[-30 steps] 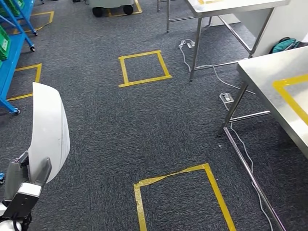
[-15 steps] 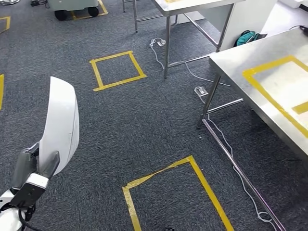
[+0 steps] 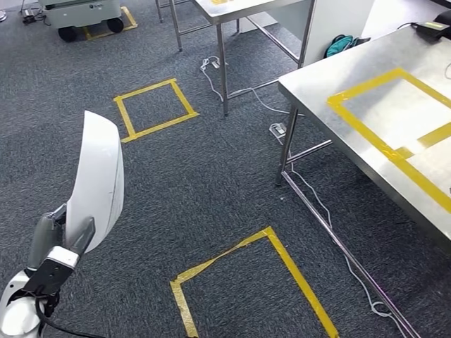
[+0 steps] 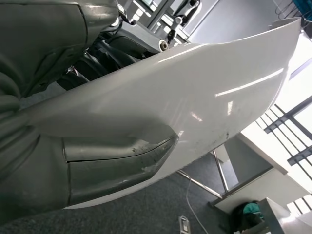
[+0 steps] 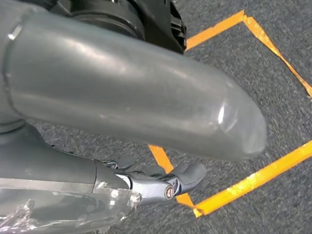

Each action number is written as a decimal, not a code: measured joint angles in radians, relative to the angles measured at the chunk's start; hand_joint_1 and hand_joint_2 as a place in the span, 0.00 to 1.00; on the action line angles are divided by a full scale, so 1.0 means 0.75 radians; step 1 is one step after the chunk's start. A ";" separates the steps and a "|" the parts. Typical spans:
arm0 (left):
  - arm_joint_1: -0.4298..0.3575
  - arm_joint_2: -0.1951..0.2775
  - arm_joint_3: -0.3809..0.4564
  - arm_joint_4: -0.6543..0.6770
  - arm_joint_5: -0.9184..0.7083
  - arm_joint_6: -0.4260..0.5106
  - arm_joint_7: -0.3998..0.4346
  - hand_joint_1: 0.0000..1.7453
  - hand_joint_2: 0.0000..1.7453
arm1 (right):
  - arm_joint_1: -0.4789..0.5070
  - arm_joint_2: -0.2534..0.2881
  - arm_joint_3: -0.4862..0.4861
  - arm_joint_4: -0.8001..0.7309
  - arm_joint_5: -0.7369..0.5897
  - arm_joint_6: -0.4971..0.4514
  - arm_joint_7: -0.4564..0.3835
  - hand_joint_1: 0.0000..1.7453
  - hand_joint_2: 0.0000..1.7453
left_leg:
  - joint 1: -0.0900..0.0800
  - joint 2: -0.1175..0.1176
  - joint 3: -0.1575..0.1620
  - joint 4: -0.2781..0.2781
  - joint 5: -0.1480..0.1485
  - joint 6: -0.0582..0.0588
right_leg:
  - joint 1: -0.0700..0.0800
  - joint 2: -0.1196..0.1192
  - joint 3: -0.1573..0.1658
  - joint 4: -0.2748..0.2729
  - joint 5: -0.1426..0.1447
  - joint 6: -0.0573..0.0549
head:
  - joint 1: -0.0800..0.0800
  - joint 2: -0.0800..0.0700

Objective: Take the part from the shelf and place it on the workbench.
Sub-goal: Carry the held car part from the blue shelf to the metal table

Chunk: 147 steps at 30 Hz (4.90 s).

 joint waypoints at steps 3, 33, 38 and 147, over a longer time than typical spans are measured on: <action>-0.002 0.002 -0.001 0.005 0.000 0.000 0.000 1.00 1.00 | -0.002 0.000 -0.005 0.006 0.008 0.005 -0.004 0.00 0.00 | -0.006 -0.008 0.066 -0.207 0.162 0.018 | 0.002 0.021 0.023 0.000 -0.014 0.004 | 0.000 0.000; -0.066 0.007 -0.056 0.043 -0.027 -0.015 0.048 1.00 1.00 | -0.124 0.000 -0.289 0.104 0.311 0.213 -0.162 0.00 0.00 | -0.014 -0.006 0.042 -0.158 0.142 0.009 | -0.001 0.002 0.056 -0.009 -0.042 0.002 | -0.006 0.000; -0.071 0.007 -0.060 0.044 -0.027 -0.016 0.049 1.00 1.00 | -0.141 0.000 -0.319 0.116 0.334 0.224 -0.177 0.00 0.00 | -0.016 -0.011 0.144 -0.388 0.188 0.038 | 0.008 0.012 0.082 -0.018 -0.070 0.041 | -0.005 0.000; -0.274 0.110 -0.266 0.089 -0.176 -0.124 0.192 1.00 1.00 | -0.290 -0.041 -0.473 0.374 0.644 0.253 -0.342 0.00 0.00 | -0.014 0.058 0.200 -0.386 0.138 0.016 | 0.006 -0.033 -0.006 -0.024 0.023 0.031 | 0.014 0.000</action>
